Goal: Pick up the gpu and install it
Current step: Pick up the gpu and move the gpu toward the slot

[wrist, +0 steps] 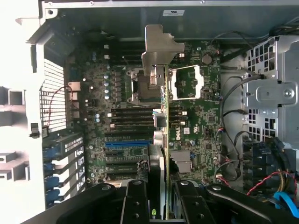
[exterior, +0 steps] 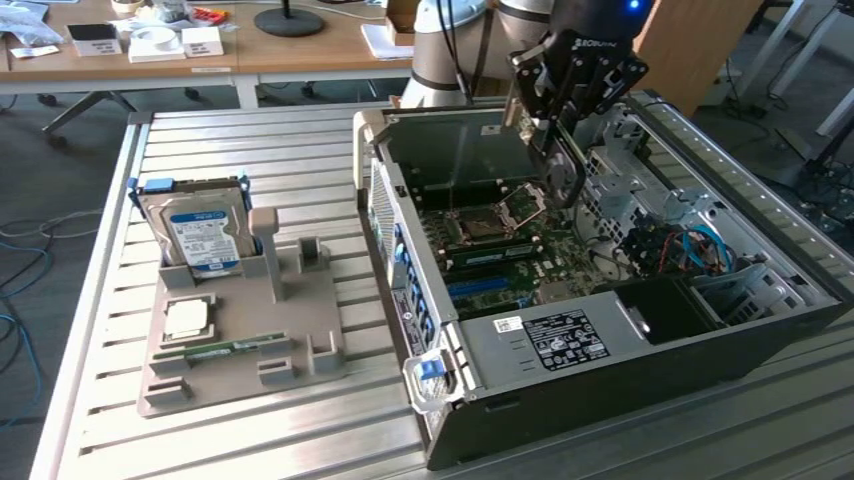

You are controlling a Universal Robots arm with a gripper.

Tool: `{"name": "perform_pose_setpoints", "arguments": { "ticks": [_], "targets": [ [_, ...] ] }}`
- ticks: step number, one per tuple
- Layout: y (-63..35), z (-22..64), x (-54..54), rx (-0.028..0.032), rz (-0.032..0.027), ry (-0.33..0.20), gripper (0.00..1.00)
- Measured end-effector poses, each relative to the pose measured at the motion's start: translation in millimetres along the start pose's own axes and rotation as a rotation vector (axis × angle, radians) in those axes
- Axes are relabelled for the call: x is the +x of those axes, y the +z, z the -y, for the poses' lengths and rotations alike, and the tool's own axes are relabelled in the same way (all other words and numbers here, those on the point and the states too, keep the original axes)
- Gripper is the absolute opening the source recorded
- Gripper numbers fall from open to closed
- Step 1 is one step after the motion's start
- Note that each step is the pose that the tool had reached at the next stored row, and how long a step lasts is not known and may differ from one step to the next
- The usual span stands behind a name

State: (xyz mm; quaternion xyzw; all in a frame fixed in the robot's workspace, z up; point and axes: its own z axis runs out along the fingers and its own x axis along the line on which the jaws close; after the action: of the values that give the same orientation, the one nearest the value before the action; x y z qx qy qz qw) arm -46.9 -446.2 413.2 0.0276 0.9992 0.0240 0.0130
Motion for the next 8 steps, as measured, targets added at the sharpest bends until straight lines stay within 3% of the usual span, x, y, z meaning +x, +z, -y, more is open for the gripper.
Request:
{"name": "perform_pose_setpoints", "arguments": {
  "ticks": [8],
  "targets": [
    [0.7, -0.8, -10.7, 0.0, 0.0, 0.0, 0.27]
  ]
}}
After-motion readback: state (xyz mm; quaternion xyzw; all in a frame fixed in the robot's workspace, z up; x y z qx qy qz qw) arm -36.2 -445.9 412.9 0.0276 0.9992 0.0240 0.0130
